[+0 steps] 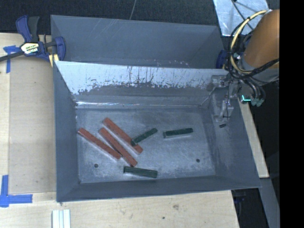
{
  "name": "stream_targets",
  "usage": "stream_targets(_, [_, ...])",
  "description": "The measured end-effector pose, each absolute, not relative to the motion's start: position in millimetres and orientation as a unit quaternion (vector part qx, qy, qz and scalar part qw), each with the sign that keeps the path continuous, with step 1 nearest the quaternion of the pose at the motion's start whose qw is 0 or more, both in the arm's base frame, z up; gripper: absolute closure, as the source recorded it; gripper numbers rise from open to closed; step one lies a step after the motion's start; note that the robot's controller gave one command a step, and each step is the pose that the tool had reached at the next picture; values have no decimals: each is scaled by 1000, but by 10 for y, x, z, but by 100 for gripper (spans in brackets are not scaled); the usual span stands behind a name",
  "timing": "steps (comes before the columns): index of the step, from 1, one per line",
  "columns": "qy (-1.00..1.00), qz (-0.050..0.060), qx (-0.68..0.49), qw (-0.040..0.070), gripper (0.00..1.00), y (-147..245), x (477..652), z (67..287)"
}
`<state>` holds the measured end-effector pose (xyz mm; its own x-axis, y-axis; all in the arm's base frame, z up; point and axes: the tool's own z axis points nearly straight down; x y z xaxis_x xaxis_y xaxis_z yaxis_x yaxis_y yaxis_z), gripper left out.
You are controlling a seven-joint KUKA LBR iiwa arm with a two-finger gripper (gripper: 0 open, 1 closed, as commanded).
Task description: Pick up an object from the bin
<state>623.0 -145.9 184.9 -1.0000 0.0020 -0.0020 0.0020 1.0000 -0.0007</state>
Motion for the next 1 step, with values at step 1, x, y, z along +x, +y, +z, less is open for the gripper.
stream_targets(1, [1000,0,0,1,0,-1455,6231,1851])
